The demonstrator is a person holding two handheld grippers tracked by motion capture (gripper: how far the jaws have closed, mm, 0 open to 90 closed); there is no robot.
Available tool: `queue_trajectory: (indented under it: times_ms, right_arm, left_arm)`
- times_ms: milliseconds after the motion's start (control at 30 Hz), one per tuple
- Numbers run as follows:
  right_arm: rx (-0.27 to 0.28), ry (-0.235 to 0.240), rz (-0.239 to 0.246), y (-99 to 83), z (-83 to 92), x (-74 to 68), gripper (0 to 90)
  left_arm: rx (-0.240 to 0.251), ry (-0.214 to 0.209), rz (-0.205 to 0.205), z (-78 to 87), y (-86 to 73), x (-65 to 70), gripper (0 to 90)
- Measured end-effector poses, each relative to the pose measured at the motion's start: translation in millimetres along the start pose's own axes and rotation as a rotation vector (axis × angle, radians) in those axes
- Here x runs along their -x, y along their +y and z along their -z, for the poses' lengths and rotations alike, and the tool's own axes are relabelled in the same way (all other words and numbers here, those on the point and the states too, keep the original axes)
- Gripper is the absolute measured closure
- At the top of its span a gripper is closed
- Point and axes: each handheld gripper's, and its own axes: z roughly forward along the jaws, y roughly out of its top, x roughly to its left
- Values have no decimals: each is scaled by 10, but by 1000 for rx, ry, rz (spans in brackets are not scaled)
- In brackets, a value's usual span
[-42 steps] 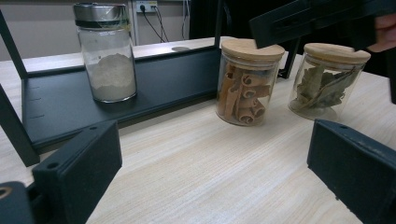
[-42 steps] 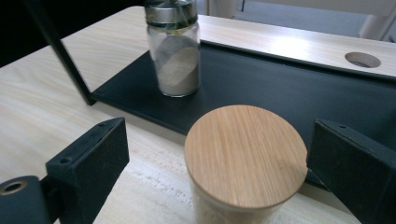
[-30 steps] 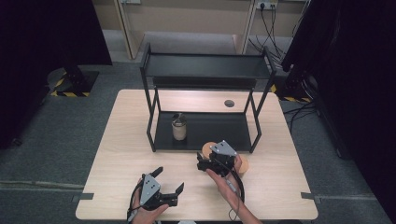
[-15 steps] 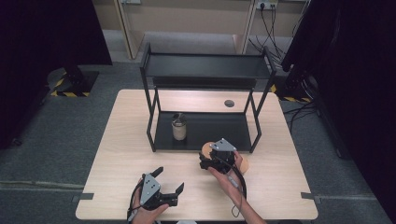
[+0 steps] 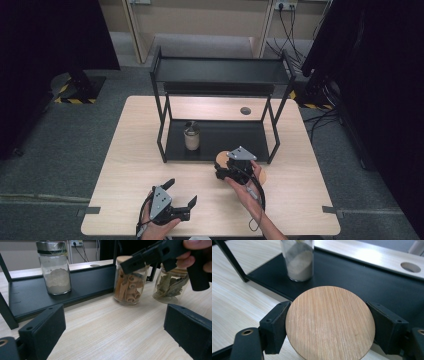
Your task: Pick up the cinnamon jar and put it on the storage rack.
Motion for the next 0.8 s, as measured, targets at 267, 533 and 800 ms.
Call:
queue_trajectory:
  times_ms: [267,533,800]
  right_arm:
    - [27,28,0,94,35,6,236]
    - [31,36,-6,268,-32,10,236]
    - [34,12,-16,474,-184,-25,236]
  left_arm:
    - [1,1,1,-1,1,-1,31]
    - [0,0,2,-1,1,-2,31]
    - [-1,1,4,3,0,-3,31]
